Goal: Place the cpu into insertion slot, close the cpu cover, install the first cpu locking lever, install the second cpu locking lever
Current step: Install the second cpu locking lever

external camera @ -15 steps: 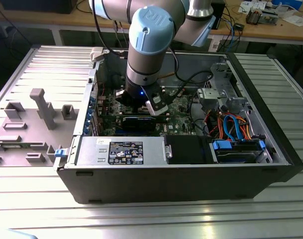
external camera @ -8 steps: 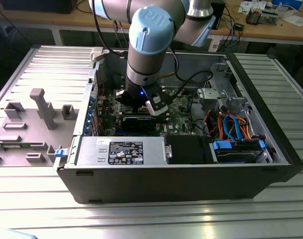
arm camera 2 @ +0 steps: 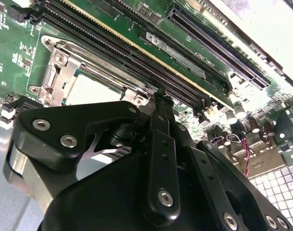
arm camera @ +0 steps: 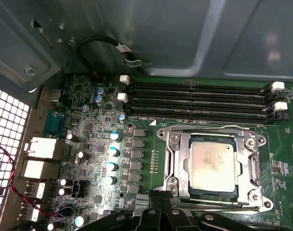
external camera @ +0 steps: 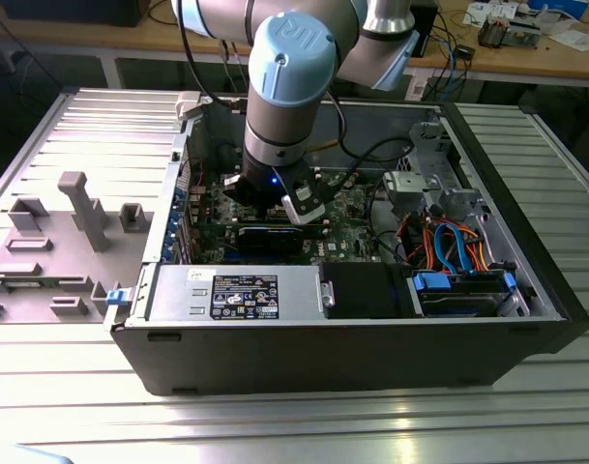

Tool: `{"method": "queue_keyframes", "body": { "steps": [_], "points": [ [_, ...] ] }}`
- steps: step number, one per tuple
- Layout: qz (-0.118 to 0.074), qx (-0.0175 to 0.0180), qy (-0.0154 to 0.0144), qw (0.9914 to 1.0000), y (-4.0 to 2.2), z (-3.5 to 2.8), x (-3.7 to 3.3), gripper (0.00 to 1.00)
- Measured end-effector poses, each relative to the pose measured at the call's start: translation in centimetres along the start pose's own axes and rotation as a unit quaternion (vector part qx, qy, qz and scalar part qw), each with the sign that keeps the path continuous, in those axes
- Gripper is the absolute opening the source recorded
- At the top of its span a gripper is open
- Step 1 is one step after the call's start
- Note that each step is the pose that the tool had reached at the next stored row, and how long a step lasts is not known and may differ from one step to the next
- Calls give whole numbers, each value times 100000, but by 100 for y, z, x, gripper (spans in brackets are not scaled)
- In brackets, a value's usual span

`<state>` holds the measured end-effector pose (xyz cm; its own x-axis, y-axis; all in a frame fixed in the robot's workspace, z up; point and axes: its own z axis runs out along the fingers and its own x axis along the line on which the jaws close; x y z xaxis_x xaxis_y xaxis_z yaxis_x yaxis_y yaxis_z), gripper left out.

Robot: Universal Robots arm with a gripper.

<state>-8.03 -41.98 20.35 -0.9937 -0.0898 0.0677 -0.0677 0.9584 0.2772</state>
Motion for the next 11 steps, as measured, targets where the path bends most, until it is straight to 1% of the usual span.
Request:
{"method": "queue_keyframes", "body": {
  "steps": [4, 9, 11],
  "points": [
    [-4, -110, -6, 100000, -2, 14, -1, 11],
    [-50, -557, -36, 99998, -2, 35, -3, 11],
    [-59, -659, -43, 99998, -1, 40, -3, 11]
  ]
}}
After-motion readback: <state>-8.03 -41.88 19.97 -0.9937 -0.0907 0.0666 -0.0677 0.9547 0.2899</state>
